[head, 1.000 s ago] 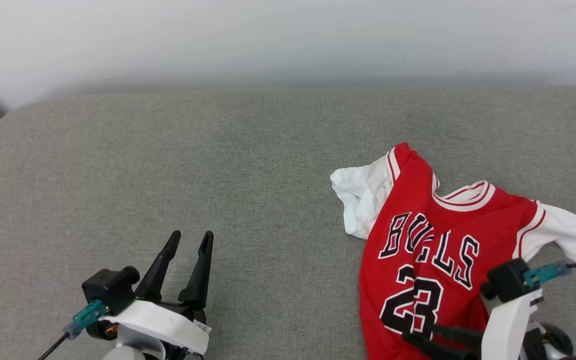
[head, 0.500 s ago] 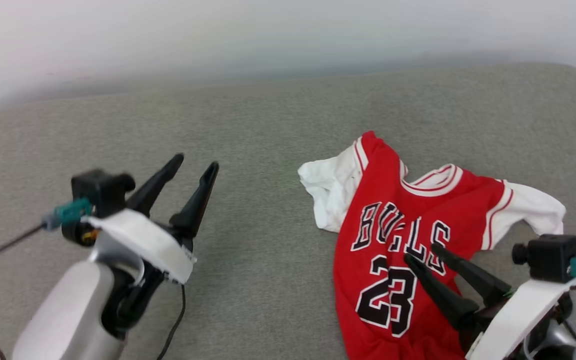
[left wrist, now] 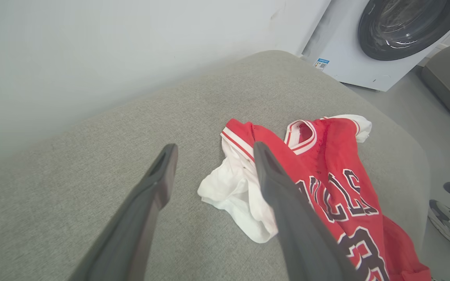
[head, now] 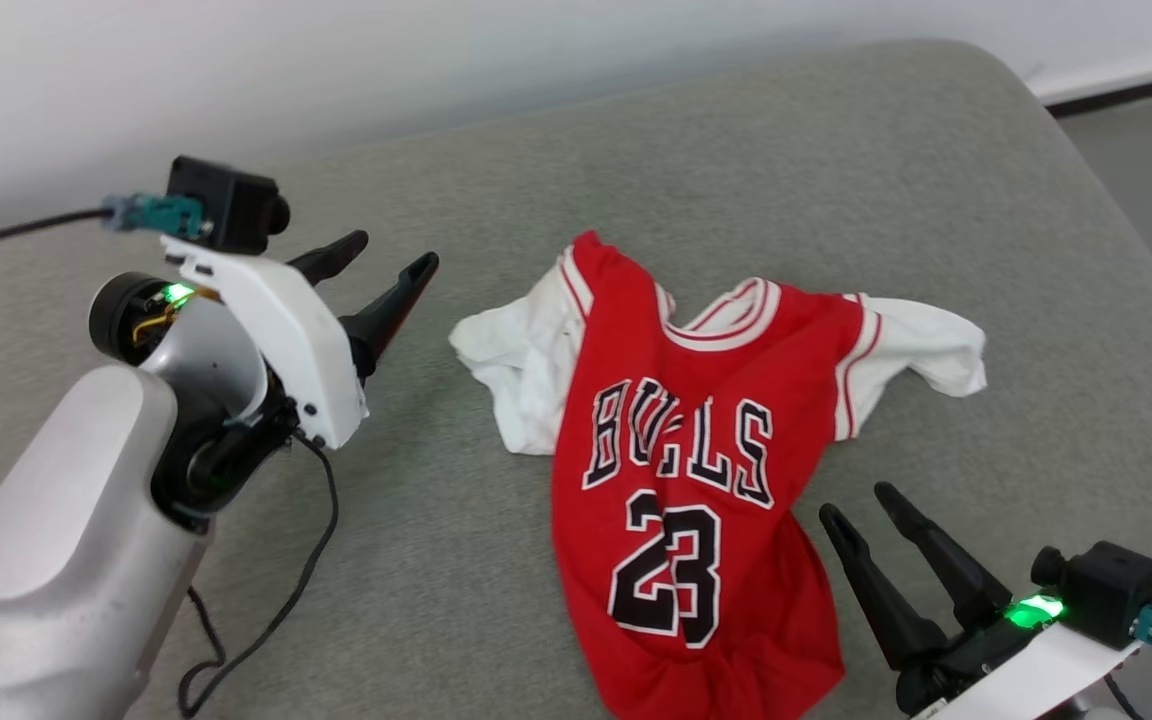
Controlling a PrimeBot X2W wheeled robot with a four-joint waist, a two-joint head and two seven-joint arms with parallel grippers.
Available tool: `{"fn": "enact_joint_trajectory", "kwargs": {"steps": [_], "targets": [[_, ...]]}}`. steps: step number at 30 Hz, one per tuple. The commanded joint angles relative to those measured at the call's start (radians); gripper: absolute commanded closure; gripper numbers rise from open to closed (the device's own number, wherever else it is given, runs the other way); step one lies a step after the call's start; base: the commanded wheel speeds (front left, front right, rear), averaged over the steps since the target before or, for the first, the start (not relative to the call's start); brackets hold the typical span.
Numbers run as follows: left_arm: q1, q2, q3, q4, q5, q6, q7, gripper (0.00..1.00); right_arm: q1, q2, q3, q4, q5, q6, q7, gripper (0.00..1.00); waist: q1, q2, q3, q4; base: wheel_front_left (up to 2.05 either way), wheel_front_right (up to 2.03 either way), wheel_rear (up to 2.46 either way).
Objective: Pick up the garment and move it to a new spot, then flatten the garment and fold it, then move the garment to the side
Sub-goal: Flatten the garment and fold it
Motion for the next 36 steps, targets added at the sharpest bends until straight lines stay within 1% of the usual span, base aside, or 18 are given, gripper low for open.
{"fn": "enact_joint_trajectory", "kwargs": {"steps": [1,4,5,7,10,16,19,23,27,28,29,30,31,32,33,34,36], "targets": [[-0.019,-0.004,-0.005,0.015,-0.007,0.003,0.018,0.0,-0.012,0.01,-0.003,0.009,-0.006,0.0,-0.004,0.0,-0.0001,0.0,0.022,-0.036,0.0,0.0,0.0],[-0.067,-0.005,-0.026,0.079,-0.013,0.012,0.095,0.0,0.008,0.057,-0.034,0.015,-0.033,0.0,-0.005,0.0,-0.0001,0.0,0.035,-0.068,0.0,0.0,0.0],[-0.084,-0.003,-0.037,0.098,-0.006,0.012,0.119,0.0,0.015,0.063,-0.027,0.019,-0.052,0.0,-0.005,0.0,-0.0001,0.0,0.04,-0.078,0.0,0.0,0.0],[-0.11,0.002,-0.06,0.14,0.011,0.016,0.16,0.0,0.018,0.087,-0.025,0.028,-0.051,0.0,-0.006,0.0,-0.0001,0.0,0.051,-0.096,0.0,0.0,0.0],[-0.148,-0.007,-0.079,0.196,0.021,0.023,0.208,0.0,0.012,0.111,-0.032,0.033,-0.061,0.0,-0.006,0.0,-0.0001,0.0,0.065,-0.117,0.0,0.0,0.0],[-0.2,-0.02,-0.099,0.312,0.055,0.046,0.217,0.0,0.004,0.139,-0.064,0.011,-0.082,0.0,-0.006,0.0,-0.0001,0.0,0.091,-0.149,0.0,0.0,0.0],[-0.21,-0.038,-0.099,0.372,0.043,0.054,0.233,0.0,0.013,0.144,-0.087,-0.012,-0.095,0.0,-0.006,0.0,-0.0001,0.0,0.099,-0.157,0.0,0.0,0.0],[-0.219,-0.044,-0.127,0.428,0.05,0.053,0.274,0.0,0.022,0.154,-0.113,-0.034,-0.119,0.0,-0.006,0.0,-0.0001,0.0,0.106,-0.163,0.0,0.0,0.0],[-0.224,-0.048,-0.136,0.454,0.044,0.045,0.296,0.0,0.029,0.158,-0.138,-0.05,-0.133,0.0,-0.006,0.0,-0.0001,0.0,0.11,-0.167,0.0,0.0,0.0],[-0.225,-0.048,-0.138,0.458,0.042,0.043,0.297,0.0,0.029,0.16,-0.148,-0.055,-0.135,0.0,-0.006,0.0,-0.0001,0.0,0.11,-0.168,0.0,0.0,0.0],[-0.226,-0.051,-0.14,0.459,0.039,0.039,0.297,0.03,0.031,0.163,-0.151,-0.056,-0.136,0.0,-0.006,0.0,-0.0001,0.0,0.112,-0.168,0.0,0.0,0.0],[-0.226,-0.056,-0.137,0.462,0.034,0.039,0.295,0.18,0.031,0.162,-0.153,-0.06,-0.14,0.0,-0.006,0.0,-0.0001,0.0,0.112,-0.167,0.0,0.0,0.0],[-0.229,-0.058,-0.137,0.464,0.033,0.038,0.292,0.48,0.032,0.162,-0.156,-0.062,-0.142,0.0,-0.006,0.0,-0.0001,0.0,0.113,-0.167,0.0,0.0,0.0],[-0.231,-0.059,-0.139,0.465,0.031,0.034,0.291,0.6,0.033,0.162,-0.158,-0.062,-0.142,0.0,-0.006,0.0,-0.0001,0.0,0.113,-0.167,0.0,0.0,0.0],[-0.232,-0.061,-0.14,0.469,0.026,0.031,0.294,0.95,0.034,0.161,-0.159,-0.063,-0.143,0.0,-0.006,0.0,-0.0001,0.0,0.114,-0.167,0.0,0.0,0.0],[-0.233,-0.061,-0.145,0.471,0.022,0.027,0.302,1.0,0.033,0.16,-0.159,-0.063,-0.143,0.0,-0.006,0.0,-0.0001,0.0,0.115,-0.167,0.0,0.0,0.0],[-0.24,-0.063,-0.15,0.467,0.017,0.018,0.298,1.0,0.029,0.156,-0.165,-0.062,-0.143,0.0,-0.006,0.0,-0.0001,0.0,0.116,-0.163,0.0,0.0,0.0]]}}
